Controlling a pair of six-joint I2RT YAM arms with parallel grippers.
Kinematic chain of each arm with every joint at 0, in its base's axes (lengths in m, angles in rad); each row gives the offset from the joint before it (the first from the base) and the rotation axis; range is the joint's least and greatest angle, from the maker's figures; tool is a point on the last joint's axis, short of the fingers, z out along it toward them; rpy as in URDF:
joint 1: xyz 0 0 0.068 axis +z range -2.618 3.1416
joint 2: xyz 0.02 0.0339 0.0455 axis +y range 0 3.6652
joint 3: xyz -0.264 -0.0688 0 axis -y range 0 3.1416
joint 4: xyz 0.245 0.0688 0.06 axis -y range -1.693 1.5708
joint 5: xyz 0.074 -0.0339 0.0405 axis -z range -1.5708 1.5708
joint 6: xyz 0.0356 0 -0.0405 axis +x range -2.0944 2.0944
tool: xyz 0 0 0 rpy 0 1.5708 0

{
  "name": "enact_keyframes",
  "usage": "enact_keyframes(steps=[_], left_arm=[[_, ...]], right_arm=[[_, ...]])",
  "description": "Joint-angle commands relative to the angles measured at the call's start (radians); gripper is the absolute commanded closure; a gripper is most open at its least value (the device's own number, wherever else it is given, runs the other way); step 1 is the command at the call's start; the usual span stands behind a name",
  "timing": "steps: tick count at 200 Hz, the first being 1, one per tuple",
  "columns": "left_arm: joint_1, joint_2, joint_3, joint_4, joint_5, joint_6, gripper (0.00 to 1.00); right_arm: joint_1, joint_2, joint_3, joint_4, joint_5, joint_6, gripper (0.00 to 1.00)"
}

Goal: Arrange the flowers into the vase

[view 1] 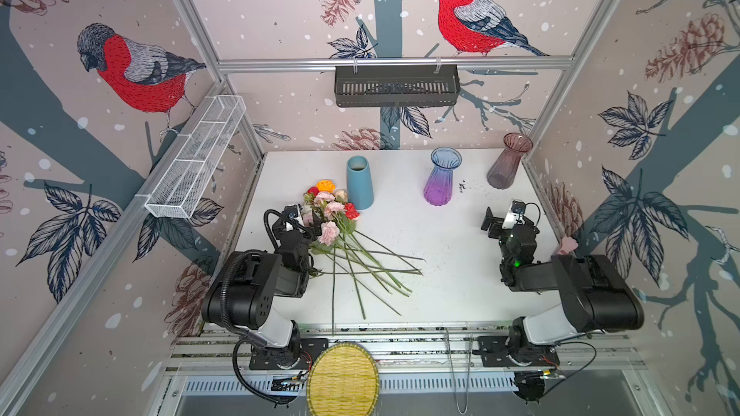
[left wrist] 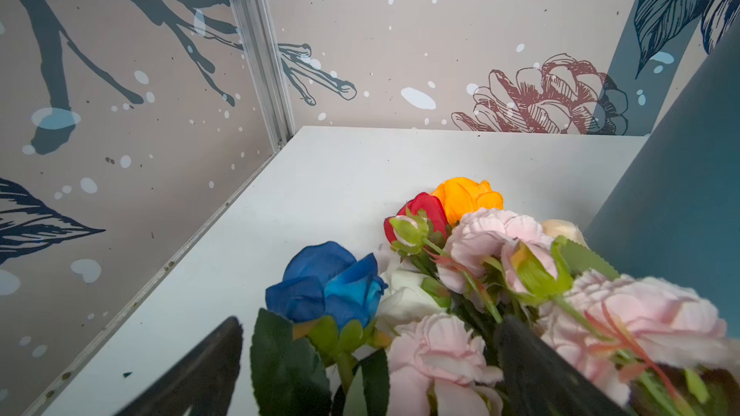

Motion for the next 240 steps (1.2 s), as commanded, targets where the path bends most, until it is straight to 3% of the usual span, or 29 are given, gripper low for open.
enact_keyframes(steps=[1,240], left_arm=[[0.000,0.001,0.004,0.040,0.012,0.003,0.02],[-0.022,0.006,-0.016,0.085,-0.038,0.014,0.02]], right_arm=[[0.001,-0.003,0.001,0.015,0.002,-0.002,0.01],[-0.004,-0.006,-0.003,0.019,-0.008,0.000,0.01]])
